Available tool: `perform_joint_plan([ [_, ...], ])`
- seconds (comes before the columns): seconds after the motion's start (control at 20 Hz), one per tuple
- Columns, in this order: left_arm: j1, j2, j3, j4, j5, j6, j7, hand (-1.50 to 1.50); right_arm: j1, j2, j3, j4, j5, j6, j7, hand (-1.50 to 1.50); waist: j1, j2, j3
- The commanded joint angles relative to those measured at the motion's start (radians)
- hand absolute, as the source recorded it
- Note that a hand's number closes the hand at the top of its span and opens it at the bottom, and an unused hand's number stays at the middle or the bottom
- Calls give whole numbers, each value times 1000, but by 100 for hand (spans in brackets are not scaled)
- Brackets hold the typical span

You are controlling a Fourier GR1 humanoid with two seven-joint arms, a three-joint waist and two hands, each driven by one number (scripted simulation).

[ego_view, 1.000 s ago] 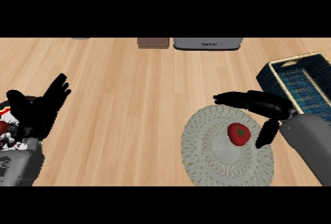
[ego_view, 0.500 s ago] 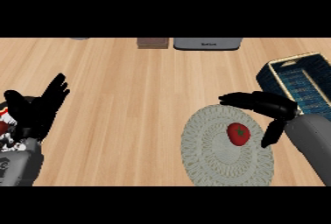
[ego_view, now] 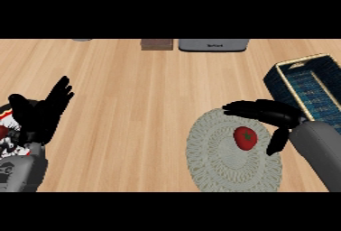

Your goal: Pick the tomato from the placemat and place it in the basket

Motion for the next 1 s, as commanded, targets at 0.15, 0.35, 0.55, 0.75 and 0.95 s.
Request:
perform_joint_plan([
  [0.15, 11, -5, 34, 46, -17, -44, -40, 0, 41, -7, -36, -41, 68, 43, -52, -150, -5, -1, 0],
  [0.35, -42, -35, 28, -2, -34, 9, 37, 0, 37, 42, -29, 105, 139, -74, -113, -150, 0, 1, 0],
  [0.55, -44, -11, 49, -10, -25, -27, 46, 0, -14, 117, -8, 88, 198, -86, -46, 150, 4, 1, 0],
  [0.75, 20, -38, 34, -81, -47, -10, 59, 0, 53, 37, -20, 6, 242, -117, -119, 150, -1, -2, 0],
  [0.95, -75, -41, 65, 64, -52, -25, 23, 0, 66, 94, -16, 51, 295, -165, -119, 150, -6, 1, 0],
])
